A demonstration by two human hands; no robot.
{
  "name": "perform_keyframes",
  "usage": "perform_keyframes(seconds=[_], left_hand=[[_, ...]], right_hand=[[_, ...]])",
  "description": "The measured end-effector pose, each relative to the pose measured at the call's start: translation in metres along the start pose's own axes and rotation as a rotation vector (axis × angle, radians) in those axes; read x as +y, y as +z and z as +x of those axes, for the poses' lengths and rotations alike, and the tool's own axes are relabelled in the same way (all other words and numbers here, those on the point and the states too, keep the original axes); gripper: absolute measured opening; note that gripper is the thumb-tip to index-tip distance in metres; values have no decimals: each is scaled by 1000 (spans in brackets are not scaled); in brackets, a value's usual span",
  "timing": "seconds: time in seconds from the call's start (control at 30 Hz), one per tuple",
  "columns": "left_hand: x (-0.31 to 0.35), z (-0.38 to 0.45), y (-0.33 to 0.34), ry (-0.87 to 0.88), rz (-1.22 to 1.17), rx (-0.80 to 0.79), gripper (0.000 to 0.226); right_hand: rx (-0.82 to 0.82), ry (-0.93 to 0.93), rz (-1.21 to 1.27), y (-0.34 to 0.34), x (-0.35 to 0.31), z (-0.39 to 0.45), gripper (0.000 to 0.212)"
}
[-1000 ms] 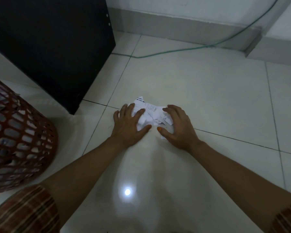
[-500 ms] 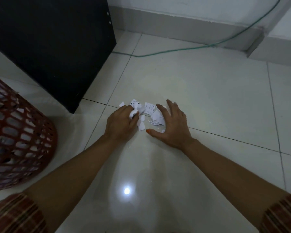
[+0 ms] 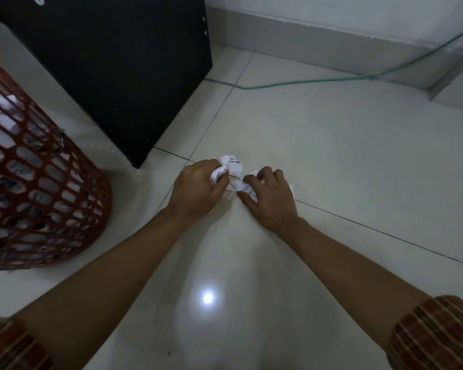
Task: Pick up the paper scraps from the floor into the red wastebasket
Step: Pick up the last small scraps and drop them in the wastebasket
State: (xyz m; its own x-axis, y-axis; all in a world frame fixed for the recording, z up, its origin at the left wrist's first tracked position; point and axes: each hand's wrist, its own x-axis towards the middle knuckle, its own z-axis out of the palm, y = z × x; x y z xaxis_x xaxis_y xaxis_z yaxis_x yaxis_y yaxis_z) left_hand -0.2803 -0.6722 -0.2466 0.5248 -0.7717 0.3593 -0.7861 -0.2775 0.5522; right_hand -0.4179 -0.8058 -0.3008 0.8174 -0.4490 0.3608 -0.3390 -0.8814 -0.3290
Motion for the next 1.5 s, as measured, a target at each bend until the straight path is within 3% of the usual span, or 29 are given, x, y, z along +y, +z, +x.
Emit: perform_keyframes(seconds=[0.13, 0.3, 0.43, 0.53, 0.67, 1.07, 1.23, 1.5], left_hand=[[8, -3, -20, -47, 16, -2, 28], [15, 6, -44, -2, 33, -53, 27], [32, 20, -63, 38, 54, -77, 32], [47, 28, -82, 96, 54, -91, 29], [59, 32, -117, 150, 97, -100, 25], [87, 49, -228, 374, 132, -121, 22], [73, 48, -292, 470, 222, -191, 20], [-6, 42, -378, 309, 207, -72, 23]], right_hand=[[-36, 28, 25, -2, -9, 0, 19], [-108, 40, -28, -11, -14, 3, 27], [-282, 131, -30, -20, -11, 14, 21], [-210, 232, 188, -29, -6, 19, 24], [55, 312, 396, -52, -20, 31, 22], [302, 234, 446, -147, -122, 79, 17], [289, 240, 449, -165, -176, 95, 17], [239, 92, 356, -189, -264, 132, 26]])
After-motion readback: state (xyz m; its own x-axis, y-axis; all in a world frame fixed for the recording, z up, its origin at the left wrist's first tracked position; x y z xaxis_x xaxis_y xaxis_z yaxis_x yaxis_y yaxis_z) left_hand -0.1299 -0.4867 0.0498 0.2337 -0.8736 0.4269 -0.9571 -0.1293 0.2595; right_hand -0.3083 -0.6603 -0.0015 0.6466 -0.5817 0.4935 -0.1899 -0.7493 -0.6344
